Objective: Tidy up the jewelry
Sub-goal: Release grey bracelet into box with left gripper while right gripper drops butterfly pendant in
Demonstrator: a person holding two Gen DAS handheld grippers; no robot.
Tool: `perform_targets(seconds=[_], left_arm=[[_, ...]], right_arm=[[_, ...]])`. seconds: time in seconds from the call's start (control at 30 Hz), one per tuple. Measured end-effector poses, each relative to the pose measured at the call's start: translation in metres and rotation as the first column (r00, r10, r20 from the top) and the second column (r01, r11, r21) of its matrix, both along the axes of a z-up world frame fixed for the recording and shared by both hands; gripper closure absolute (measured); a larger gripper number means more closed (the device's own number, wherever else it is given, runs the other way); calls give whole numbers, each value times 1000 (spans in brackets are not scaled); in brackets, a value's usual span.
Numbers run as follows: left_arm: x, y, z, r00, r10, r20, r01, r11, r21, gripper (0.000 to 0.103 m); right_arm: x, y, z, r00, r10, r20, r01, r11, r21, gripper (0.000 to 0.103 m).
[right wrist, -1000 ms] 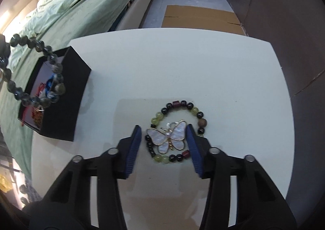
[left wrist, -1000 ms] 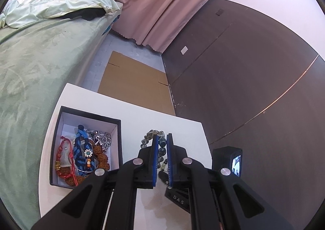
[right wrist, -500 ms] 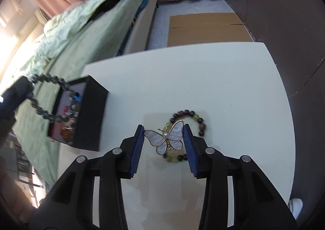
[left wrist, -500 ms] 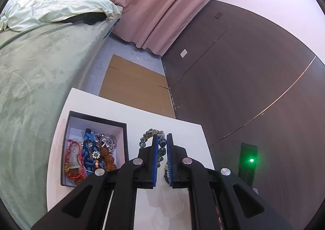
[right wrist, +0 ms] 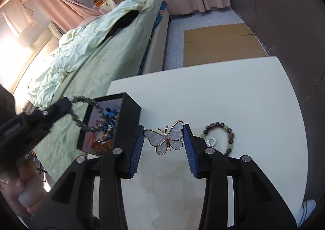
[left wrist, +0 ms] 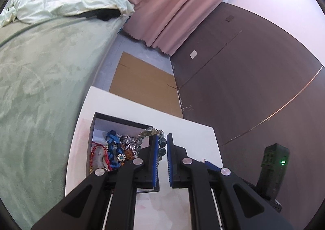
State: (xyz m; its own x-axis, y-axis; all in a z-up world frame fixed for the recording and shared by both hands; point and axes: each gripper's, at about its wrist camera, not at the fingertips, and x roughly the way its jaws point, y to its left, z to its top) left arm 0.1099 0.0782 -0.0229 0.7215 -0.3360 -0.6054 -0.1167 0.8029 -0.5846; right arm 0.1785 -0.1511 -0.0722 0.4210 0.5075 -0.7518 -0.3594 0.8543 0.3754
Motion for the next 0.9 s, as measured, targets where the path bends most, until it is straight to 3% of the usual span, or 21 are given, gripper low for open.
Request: perform_targets(seconds=[0.23,0.27,0.3,0.37,0.47,0.67,0.8,0.9], left_arm=[[15,2,-20,999,-33,-40,32,999,-31,94],[18,3,-28,997,-35,-70,32,999,-34,82],[21,4,-32,995,-26,-92,23,999,-32,57],[18,11,-32,996,20,-89,-22,999,-24,32],[10,14,-19,998,44,-43,-43,999,26,32],[2,26,-15,996,80,-44,-79,996,32,31],[-2,31,-9,995,99,-30,-97,994,51,18],[-6,34,-4,994,110,-20,-109,992,63,16]], right_arm=[[-4,9,7,1000,13,22,-14,999,38,63],[-4,9,7,1000,15,21,-15,999,40,63],[-4,10,6,1000,17,18,-18,999,42,63],[-4,11,6,1000,21,16,-22,999,44,63],[-4,13,6,999,30,15,-31,998,51,63],[-5,19,8,999,40,10,-40,995,87,63],[-7,28,9,999,55,5,-55,991,123,63],[-9,38,9,997,72,-4,-71,986,149,63]])
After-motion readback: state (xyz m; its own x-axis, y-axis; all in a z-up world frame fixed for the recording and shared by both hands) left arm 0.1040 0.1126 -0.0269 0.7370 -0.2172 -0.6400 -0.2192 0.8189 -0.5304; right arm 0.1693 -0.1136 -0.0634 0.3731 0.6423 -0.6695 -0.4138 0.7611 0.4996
